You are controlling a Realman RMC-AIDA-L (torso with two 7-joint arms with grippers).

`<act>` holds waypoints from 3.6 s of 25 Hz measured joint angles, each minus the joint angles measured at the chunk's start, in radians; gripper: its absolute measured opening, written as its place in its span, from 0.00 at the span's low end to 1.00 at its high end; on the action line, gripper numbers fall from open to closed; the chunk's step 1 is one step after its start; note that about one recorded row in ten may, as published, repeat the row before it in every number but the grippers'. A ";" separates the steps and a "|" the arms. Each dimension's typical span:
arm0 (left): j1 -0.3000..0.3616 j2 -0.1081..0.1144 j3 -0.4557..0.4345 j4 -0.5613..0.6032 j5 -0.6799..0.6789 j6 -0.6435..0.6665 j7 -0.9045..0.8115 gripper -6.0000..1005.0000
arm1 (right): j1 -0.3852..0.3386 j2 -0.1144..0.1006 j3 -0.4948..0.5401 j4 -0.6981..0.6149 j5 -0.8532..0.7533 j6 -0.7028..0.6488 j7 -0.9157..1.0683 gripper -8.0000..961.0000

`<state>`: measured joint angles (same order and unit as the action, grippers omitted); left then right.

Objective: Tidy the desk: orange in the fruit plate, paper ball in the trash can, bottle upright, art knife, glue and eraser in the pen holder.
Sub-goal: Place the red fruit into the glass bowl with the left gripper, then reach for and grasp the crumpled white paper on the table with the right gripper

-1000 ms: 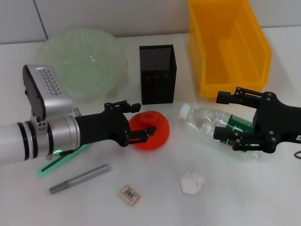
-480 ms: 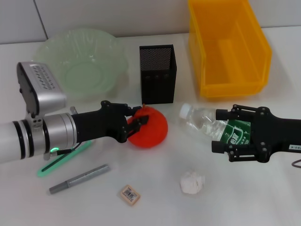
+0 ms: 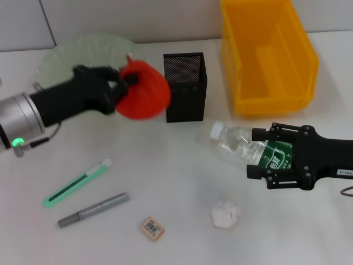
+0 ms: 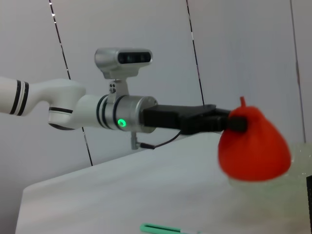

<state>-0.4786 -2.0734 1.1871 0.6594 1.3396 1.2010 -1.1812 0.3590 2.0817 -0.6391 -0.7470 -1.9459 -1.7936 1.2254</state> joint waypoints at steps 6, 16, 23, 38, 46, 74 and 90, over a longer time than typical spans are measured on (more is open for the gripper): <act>-0.045 0.003 -0.008 -0.029 -0.074 -0.196 0.015 0.13 | 0.004 0.000 -0.001 0.012 -0.001 0.001 0.000 0.87; -0.143 -0.004 -0.024 -0.148 -0.148 -0.421 0.175 0.07 | 0.009 0.000 -0.001 0.020 -0.012 0.002 0.000 0.87; -0.126 -0.004 -0.015 -0.177 -0.274 -0.415 0.248 0.13 | 0.012 0.000 -0.001 0.020 -0.013 0.002 0.000 0.87; -0.020 0.009 -0.008 -0.161 -0.316 -0.152 0.236 0.62 | 0.033 -0.003 -0.005 -0.066 -0.017 -0.012 0.159 0.87; 0.080 0.024 0.005 -0.132 -0.043 0.091 0.165 0.84 | 0.106 -0.008 -0.106 -0.506 -0.213 -0.222 0.571 0.87; 0.070 0.023 -0.014 -0.130 0.087 0.098 0.078 0.86 | 0.215 0.011 -0.974 -0.726 -0.541 0.040 0.941 0.86; 0.071 0.021 -0.004 -0.130 0.087 0.099 0.077 0.86 | 0.247 0.011 -1.117 -0.611 -0.565 0.221 1.013 0.84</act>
<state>-0.4079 -2.0528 1.1826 0.5290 1.4266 1.3003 -1.1039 0.6060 2.0923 -1.7564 -1.3576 -2.5105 -1.5731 2.2379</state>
